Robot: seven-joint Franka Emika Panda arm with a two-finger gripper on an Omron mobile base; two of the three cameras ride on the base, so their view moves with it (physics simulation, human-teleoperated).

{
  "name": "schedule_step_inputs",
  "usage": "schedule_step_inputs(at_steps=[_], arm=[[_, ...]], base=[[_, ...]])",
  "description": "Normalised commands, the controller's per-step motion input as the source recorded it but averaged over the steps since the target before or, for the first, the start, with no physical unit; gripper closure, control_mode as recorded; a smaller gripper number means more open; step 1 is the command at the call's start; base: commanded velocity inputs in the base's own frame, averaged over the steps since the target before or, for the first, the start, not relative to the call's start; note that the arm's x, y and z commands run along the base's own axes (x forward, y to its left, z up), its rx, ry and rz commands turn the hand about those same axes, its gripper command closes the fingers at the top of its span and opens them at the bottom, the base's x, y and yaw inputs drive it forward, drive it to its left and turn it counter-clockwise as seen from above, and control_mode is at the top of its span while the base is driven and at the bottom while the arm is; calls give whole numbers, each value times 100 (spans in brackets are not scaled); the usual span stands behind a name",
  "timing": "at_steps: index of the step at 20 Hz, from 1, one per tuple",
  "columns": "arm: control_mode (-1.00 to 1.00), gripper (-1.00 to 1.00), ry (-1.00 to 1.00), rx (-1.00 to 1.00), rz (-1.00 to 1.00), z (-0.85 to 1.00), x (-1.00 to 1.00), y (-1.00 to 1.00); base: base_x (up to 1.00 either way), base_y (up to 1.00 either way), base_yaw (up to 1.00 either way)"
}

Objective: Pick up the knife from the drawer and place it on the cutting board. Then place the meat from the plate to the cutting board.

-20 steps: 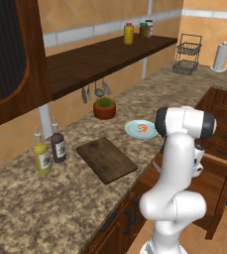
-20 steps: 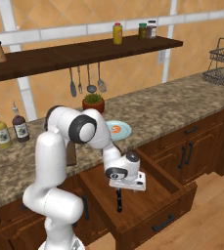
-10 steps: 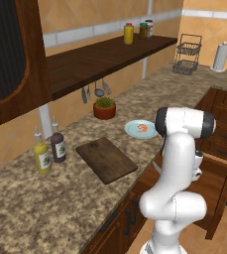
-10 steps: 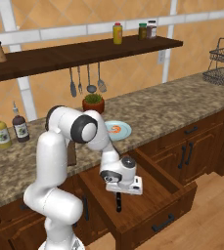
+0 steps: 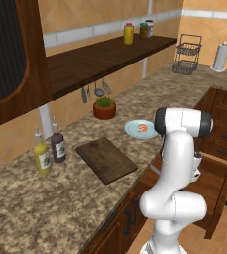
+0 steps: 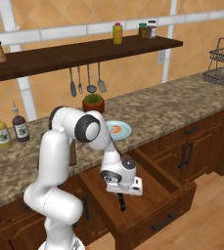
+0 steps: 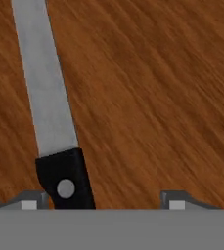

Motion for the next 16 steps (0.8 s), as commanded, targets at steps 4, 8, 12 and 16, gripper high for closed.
schedule_step_inputs(at_steps=[4, 8, 12, 16], arm=[[-100, 100, -7, -1, 0, -73, 0, 2], [-100, 100, -7, -4, 0, -70, -27, -2], [-100, 100, -21, 1, 0, -4, -72, -51], [-100, 100, -20, 5, 0, 41, -78, -70]], base=[[0, 0, 0], [0, 0, 0], [0, 0, 0], [0, 0, 0]])
